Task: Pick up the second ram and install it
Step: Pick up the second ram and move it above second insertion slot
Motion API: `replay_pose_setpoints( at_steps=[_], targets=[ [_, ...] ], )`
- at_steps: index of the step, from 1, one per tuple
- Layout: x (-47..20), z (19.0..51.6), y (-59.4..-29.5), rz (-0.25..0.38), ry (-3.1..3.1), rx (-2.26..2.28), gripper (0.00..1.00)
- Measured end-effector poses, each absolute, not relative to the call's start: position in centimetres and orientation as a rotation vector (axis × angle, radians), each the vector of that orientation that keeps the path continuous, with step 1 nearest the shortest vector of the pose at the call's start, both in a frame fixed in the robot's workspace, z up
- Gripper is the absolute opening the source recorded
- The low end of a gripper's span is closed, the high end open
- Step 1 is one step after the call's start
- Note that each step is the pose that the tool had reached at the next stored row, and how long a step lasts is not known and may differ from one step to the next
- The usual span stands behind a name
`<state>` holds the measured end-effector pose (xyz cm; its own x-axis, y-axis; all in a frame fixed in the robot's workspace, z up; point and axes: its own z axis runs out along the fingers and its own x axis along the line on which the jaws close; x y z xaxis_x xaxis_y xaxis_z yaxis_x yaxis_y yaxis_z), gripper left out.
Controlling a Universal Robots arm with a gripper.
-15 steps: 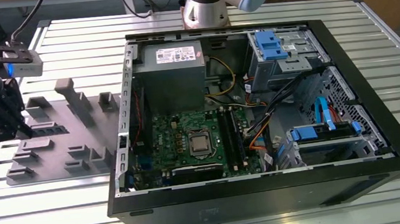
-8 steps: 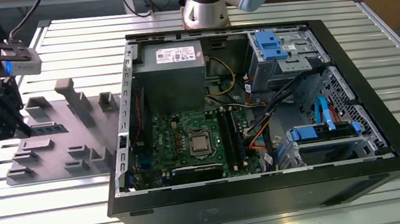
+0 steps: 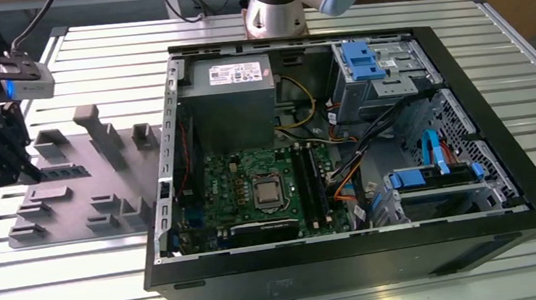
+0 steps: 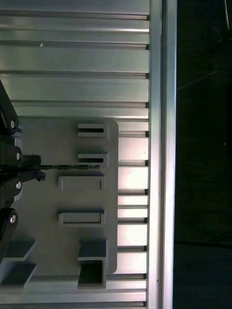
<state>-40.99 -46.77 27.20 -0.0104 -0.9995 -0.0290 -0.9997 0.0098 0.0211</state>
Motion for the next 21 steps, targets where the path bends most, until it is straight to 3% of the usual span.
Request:
replay_pose_setpoints(
  at_steps=[21],
  targets=[
    [-40.99,27.67,-46.76,0.056,2.228,-2.206,0.14]
  ],
)
